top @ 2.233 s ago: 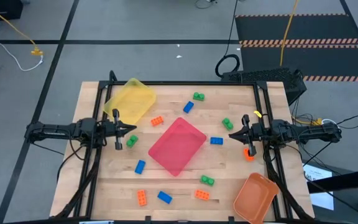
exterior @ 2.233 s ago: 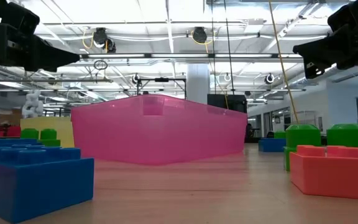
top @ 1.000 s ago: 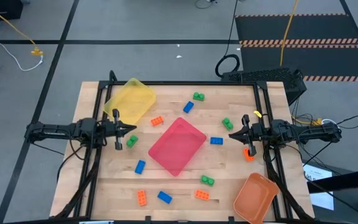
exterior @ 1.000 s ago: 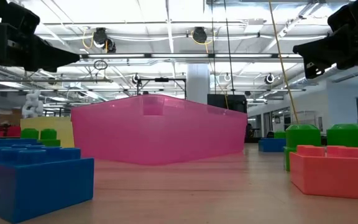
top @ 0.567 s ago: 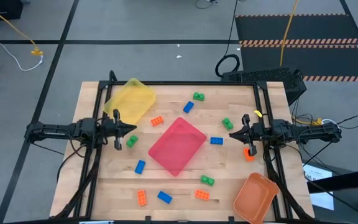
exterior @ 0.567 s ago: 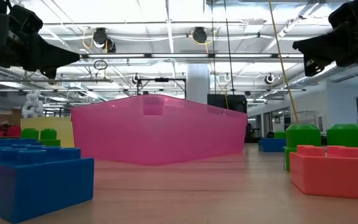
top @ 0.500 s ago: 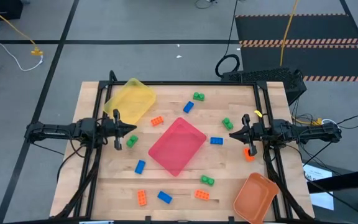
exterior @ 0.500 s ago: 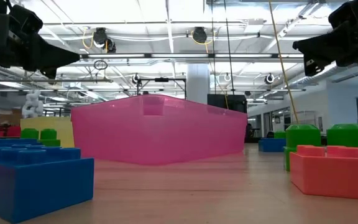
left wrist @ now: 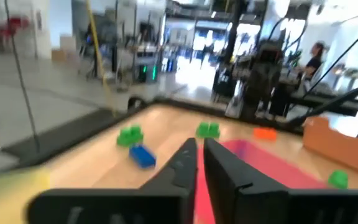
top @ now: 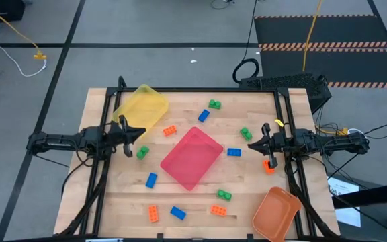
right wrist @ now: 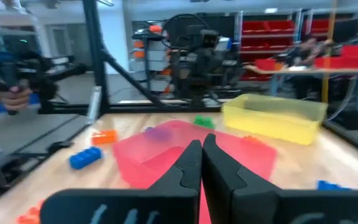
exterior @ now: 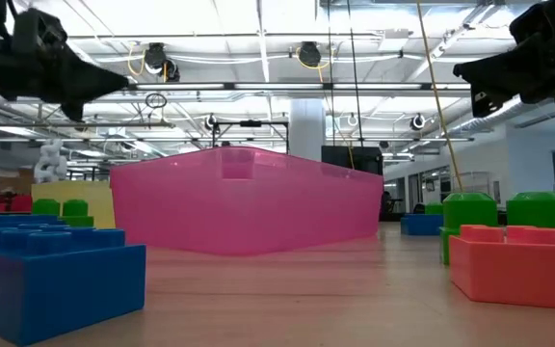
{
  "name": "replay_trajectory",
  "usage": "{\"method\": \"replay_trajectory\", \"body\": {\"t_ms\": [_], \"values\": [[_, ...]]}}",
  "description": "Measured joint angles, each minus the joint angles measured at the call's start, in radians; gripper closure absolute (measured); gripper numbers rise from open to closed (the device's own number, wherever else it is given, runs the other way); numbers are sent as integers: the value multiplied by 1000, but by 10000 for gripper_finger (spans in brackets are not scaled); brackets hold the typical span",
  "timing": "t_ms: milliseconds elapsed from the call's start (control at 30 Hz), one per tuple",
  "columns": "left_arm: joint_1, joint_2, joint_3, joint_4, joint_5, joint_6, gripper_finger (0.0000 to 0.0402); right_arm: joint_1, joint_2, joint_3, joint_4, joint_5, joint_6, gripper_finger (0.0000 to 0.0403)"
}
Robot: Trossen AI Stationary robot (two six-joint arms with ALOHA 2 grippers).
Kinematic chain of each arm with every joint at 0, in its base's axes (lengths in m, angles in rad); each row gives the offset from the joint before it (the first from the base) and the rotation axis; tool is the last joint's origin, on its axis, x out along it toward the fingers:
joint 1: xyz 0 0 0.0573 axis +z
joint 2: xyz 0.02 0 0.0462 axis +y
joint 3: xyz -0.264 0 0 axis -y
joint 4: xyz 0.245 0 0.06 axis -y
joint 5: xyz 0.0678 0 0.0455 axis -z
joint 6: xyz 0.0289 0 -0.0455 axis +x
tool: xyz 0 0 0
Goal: Sort & place blocks by color
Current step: Put the blue game piece into the orange bin
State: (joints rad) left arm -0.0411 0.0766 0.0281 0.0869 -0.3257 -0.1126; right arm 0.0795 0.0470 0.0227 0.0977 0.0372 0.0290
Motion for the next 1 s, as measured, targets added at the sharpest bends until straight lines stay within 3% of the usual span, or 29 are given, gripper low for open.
{"method": "replay_trajectory", "body": {"t_ms": [133, 267, 500, 667, 1000], "values": [[0, 38, 0, -35, -28, -46, 313, 0, 0, 0, 1, 96, 9, 403], [0, 113, 16, -61, -40, -90, 247, 0, 0, 0, 1, 127, 0, 403], [0, 321, 250, -340, -44, -180, 152, 0, 0, 0, 0, 193, 5, 403], [0, 535, 447, -606, -43, -303, 128, 0, 0, 0, -1, 329, -20, 403], [-27, 961, 729, -928, 32, -491, 126, 0, 1, 0, -35, 328, -18, 403]]}}
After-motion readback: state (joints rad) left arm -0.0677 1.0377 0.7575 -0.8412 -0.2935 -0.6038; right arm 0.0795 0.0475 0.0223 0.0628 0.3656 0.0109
